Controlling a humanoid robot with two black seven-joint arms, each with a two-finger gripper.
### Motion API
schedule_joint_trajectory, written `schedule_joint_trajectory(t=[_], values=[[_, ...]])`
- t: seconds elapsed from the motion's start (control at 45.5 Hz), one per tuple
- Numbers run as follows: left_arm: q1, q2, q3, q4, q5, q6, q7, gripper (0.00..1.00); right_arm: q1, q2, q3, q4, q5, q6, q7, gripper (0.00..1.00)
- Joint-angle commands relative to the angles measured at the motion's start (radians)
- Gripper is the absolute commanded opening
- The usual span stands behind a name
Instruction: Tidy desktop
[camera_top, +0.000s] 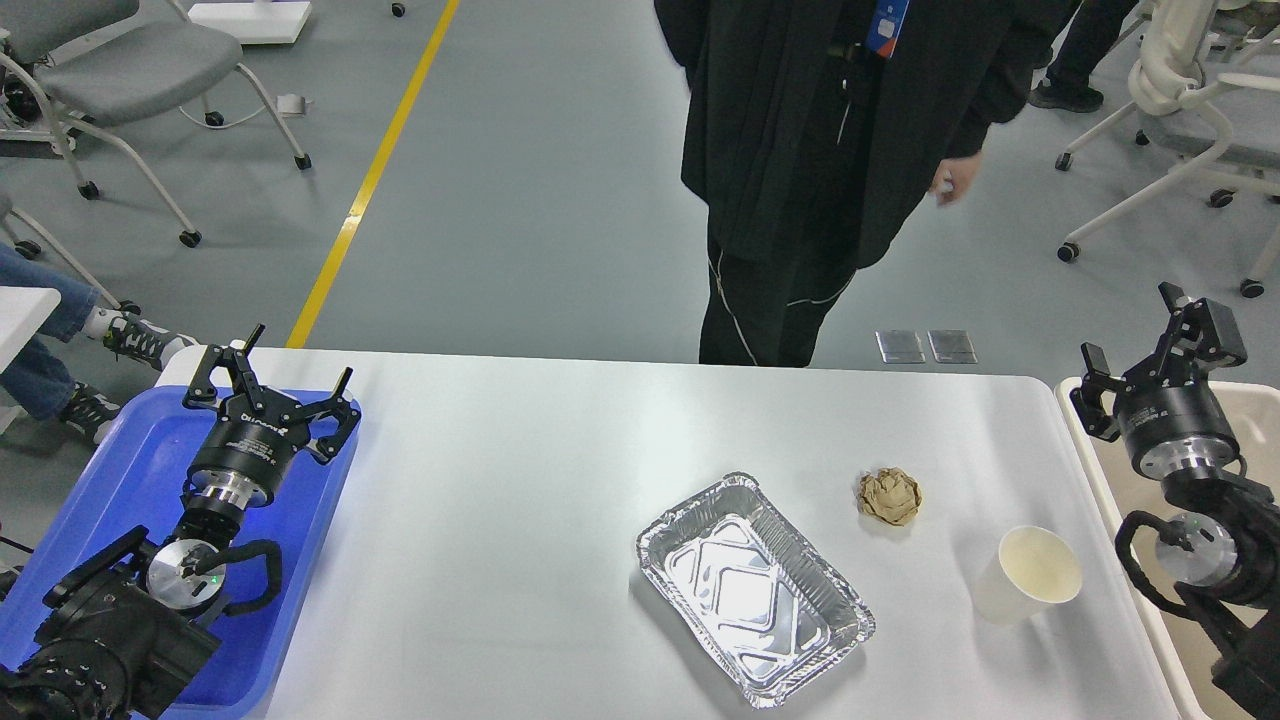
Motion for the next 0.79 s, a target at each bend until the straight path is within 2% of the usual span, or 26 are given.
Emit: schedule_joint_trajectory(t=[0.0,0.768], values=[[0.000,0.000,0.000,0.001,0.000,0.000,0.002,1.00,-0.002,0.000,-0.001,0.000,0.000,0.000,0.000,1.00],[0.000,0.000,0.000,-0.001,0.000,0.000,0.000,1.00,-0.002,-0.004,0.010,-0.007,0.000,0.002,0.001,1.00]])
